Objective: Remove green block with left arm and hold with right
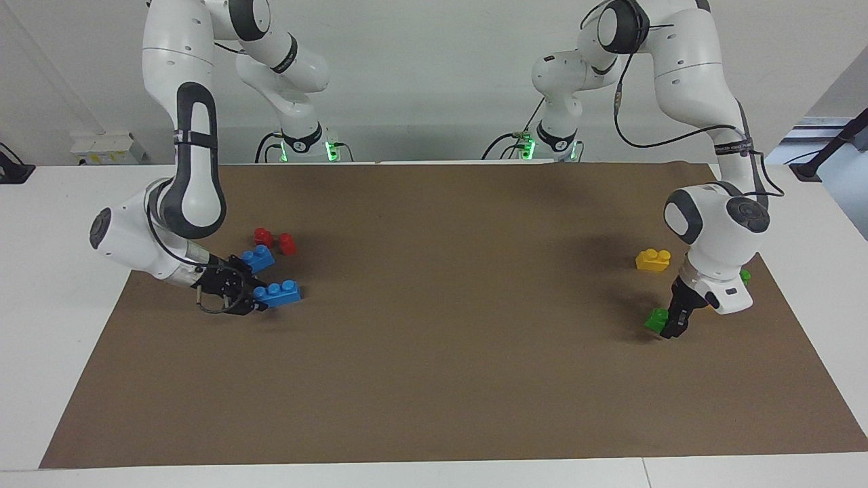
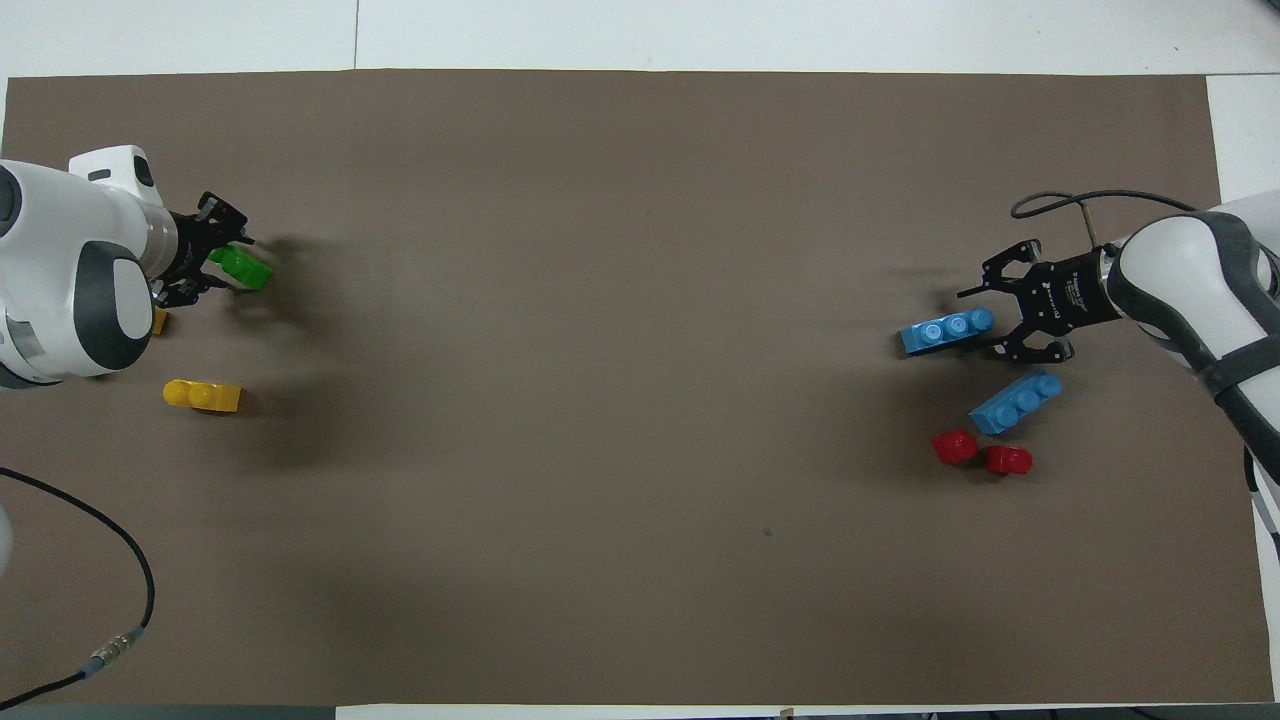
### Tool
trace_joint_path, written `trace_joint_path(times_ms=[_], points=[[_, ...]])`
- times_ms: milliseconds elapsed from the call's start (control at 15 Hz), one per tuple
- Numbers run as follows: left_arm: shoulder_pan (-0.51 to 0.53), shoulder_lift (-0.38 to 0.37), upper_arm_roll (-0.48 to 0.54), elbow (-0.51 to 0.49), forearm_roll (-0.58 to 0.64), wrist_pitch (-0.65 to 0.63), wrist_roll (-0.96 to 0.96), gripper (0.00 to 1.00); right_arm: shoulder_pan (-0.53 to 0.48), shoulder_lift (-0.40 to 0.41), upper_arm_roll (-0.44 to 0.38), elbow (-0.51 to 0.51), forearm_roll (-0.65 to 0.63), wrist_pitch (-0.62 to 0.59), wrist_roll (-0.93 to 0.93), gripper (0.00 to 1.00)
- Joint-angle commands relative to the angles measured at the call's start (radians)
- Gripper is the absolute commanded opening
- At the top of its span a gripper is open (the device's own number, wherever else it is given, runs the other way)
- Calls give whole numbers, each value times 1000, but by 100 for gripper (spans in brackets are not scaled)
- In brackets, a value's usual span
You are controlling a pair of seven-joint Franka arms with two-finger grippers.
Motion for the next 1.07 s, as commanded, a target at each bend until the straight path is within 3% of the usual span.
trace_joint_path(times_ms=[0,267,467,733,1000], points=[[-1,-7,0,22,-4,-24,40,100,28,-66,5,17,-68,-11,-12,100],[-1,-70,-3,106,3,-192,90,100,73,-195,15,66,-234,-108,-82,100],[-3,-145,-6,152,9,-345,263,100,84,-235,22,169,-337,-247,-317,100],[-3,-263,-9,187,9,-528,564,100,88,-374,23,191,-446,-353,-609,100],[-3,-404,-31,186,1,-686,726,100,90,-405,26,253,-476,-473,-676,100]])
